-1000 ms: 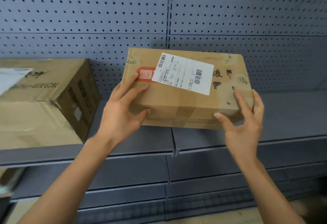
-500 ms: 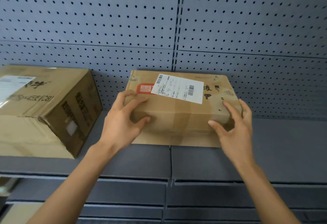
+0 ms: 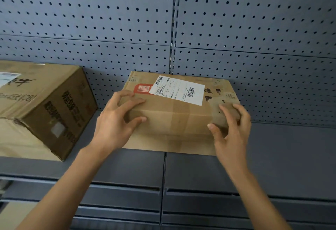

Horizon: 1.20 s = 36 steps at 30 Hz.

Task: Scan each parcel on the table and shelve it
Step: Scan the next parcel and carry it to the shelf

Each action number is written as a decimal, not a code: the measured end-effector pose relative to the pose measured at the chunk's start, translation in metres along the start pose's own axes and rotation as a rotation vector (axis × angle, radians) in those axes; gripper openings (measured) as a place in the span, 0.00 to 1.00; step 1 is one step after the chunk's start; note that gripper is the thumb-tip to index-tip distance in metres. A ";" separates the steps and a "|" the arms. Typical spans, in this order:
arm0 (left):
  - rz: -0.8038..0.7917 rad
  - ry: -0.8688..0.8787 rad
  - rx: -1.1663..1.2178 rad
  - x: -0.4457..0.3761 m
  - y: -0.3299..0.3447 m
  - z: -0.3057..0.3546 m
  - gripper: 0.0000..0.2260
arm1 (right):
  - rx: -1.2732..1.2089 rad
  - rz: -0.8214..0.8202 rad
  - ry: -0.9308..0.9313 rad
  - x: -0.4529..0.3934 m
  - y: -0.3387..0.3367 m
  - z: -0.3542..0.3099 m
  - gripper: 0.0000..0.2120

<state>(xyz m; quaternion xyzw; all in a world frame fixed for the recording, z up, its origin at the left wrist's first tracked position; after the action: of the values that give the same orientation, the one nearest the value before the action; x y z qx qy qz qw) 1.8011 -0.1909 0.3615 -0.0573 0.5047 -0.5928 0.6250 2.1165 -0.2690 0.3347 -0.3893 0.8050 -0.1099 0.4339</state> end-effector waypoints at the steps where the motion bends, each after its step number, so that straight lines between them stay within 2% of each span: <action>1: -0.001 0.003 0.006 0.001 0.000 0.000 0.22 | 0.007 -0.007 0.000 0.000 0.000 0.000 0.26; 15: -0.021 0.033 -0.031 0.014 0.002 0.002 0.21 | 0.110 -0.100 -0.023 0.007 -0.005 -0.003 0.27; 21: 0.001 0.049 -0.149 0.025 0.000 0.012 0.25 | 0.177 -0.196 -0.049 0.003 -0.013 -0.002 0.28; 26: -0.059 0.017 -0.217 0.035 -0.004 0.018 0.31 | 0.238 -0.223 -0.112 0.002 -0.025 -0.004 0.28; 32: -0.110 -0.067 -0.298 0.032 -0.016 0.032 0.29 | 0.328 -0.204 -0.183 -0.006 -0.038 -0.015 0.23; 36: -0.073 -0.058 -0.306 0.038 -0.023 0.046 0.26 | 0.283 -0.160 -0.265 -0.006 -0.044 -0.030 0.19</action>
<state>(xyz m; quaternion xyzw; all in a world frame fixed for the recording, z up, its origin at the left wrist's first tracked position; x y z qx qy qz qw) 1.8096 -0.2518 0.3776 -0.1872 0.5685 -0.5292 0.6014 2.1183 -0.2996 0.3789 -0.3982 0.6841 -0.2039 0.5761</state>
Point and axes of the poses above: each hand's wrist, its own x-axis away from the middle knuckle, its own y-axis out of the palm, z = x × y, the point moved 6 cm from there along -x, towards the middle knuckle
